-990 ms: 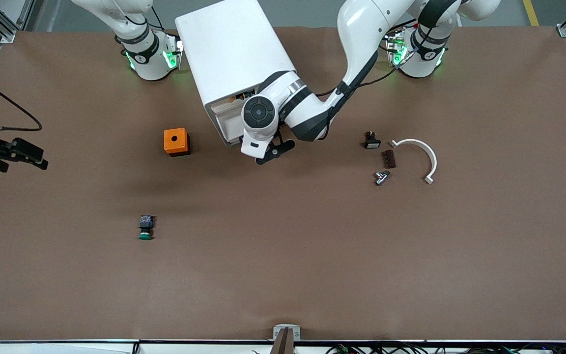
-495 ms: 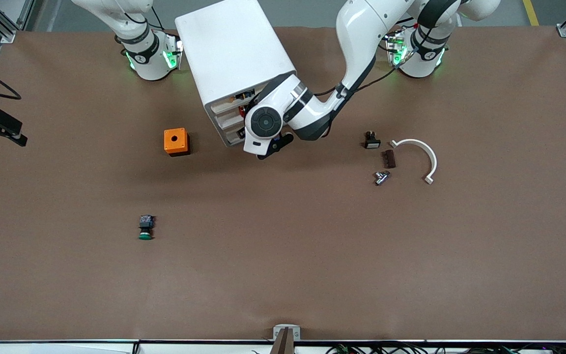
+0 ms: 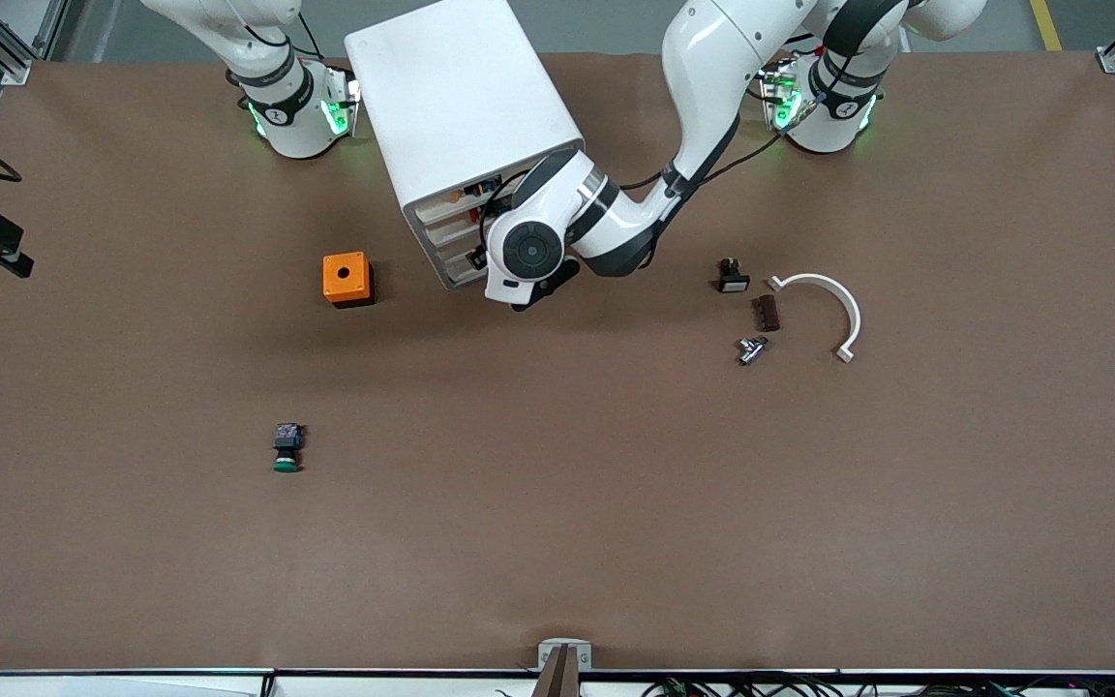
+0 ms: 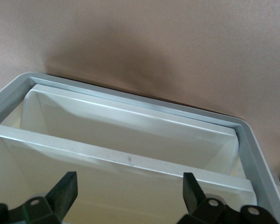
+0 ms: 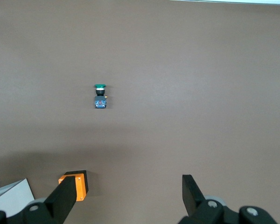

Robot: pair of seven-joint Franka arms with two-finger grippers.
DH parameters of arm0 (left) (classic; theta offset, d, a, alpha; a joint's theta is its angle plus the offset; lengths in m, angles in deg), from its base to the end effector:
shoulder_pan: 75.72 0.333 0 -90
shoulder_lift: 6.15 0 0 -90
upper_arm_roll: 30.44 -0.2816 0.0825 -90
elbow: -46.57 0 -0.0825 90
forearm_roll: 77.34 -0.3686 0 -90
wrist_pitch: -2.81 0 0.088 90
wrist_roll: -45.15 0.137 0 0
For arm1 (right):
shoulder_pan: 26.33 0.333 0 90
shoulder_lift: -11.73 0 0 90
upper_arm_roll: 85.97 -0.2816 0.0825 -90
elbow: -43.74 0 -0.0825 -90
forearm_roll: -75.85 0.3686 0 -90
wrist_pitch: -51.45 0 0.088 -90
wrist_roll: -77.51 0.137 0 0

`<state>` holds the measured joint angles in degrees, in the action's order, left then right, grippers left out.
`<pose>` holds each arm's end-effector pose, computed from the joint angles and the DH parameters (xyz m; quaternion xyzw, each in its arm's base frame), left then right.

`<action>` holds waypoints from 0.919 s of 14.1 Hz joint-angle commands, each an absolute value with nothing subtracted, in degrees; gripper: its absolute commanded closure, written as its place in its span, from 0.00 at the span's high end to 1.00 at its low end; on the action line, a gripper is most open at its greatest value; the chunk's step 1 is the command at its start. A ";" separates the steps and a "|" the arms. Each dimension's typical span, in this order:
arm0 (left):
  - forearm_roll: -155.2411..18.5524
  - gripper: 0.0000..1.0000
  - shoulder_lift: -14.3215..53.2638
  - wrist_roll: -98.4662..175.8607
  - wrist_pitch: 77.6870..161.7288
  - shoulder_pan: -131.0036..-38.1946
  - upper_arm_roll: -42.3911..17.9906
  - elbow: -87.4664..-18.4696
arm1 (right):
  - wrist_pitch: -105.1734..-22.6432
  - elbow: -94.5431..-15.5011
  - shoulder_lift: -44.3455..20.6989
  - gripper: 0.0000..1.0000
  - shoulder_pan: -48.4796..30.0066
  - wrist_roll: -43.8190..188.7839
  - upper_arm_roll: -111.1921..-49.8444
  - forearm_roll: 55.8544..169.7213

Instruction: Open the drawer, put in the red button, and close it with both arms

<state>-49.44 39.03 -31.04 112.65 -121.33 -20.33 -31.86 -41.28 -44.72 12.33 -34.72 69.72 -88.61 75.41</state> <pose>0.3559 -0.5721 0.2053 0.9085 0.2908 -0.2999 0.0112 0.5413 -0.0554 0.5826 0.9989 0.0178 0.0417 0.0091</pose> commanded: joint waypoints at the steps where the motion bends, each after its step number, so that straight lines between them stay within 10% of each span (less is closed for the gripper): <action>1: -52.88 0.99 36.92 -31.49 112.67 -120.11 -20.68 -32.54 | -40.92 -43.63 11.82 1.00 -33.72 72.59 -89.22 72.79; 7: -65.54 0.99 26.05 -27.73 112.41 -110.11 -20.68 -31.56 | -40.92 -43.01 11.38 1.00 -33.54 72.77 -89.13 72.51; 13: -68.90 0.99 13.29 -8.42 94.78 -96.40 -20.77 -31.65 | -40.84 -43.01 11.20 1.00 -33.45 72.77 -89.13 73.04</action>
<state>-67.84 17.67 -15.15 99.71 -99.93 -21.14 -29.39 -41.37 -44.47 11.95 -33.76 71.69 -89.11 73.47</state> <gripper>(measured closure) 0.004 0.000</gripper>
